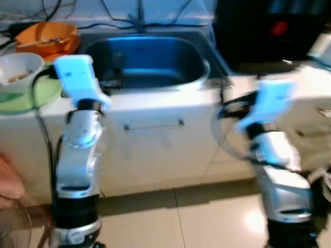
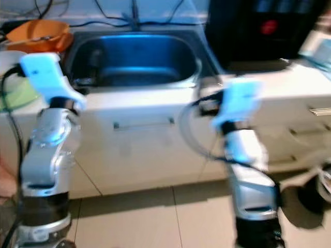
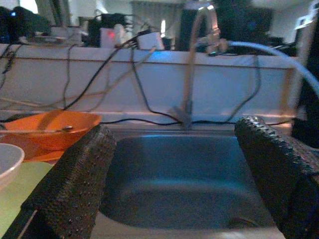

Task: Kitchen organization

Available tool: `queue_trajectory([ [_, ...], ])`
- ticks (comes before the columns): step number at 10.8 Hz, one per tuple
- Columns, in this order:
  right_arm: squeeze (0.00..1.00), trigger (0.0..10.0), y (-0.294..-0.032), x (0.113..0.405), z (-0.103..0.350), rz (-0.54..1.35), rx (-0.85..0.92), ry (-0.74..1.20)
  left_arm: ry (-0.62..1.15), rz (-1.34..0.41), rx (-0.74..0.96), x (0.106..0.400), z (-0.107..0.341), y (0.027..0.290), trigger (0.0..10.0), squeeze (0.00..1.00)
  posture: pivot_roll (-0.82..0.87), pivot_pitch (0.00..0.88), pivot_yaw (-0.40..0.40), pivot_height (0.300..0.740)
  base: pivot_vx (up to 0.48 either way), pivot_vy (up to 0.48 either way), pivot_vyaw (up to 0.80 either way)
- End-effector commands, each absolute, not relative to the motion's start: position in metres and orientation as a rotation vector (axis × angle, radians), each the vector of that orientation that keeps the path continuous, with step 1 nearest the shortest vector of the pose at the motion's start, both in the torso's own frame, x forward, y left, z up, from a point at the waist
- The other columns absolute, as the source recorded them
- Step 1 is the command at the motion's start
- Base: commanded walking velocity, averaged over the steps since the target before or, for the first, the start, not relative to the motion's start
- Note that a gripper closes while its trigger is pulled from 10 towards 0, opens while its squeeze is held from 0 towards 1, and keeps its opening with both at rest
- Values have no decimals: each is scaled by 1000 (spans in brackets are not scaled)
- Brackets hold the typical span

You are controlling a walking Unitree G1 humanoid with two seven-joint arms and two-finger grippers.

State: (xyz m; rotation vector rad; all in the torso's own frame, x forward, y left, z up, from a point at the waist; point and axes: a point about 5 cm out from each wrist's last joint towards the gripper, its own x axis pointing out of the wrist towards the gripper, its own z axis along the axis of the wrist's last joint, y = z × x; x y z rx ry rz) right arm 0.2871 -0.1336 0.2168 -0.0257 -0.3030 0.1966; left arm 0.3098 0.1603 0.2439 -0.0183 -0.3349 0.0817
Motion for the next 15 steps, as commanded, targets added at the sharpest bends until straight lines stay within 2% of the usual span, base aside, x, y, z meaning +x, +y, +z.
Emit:
queue_trajectory([
  [1, 0, 10000, -139, 286, 223, 182, -32, -320, -352, 81, -20, 308, 248, 156, 10000, 0, 22, 53, -17, 740, 349, 0, 0],
  [6, 0, 10000, -137, 286, 220, 199, -28, -312, -359, 107, 12, 309, 251, 159, 10000, 0, 27, 48, -14, 740, 0, 0, 0],
  [11, 0, 10000, -135, 283, 221, 206, -21, -315, -351, 118, 5, 309, 248, 159, 10000, 0, 20, 60, -2, 740, 56, 0, 480],
  [15, 0, 10000, -138, 284, 234, 175, 13, -363, -367, 56, -39, 311, 258, 153, 10000, 0, 18, 72, 1, 740, 70, 0, 0],
])
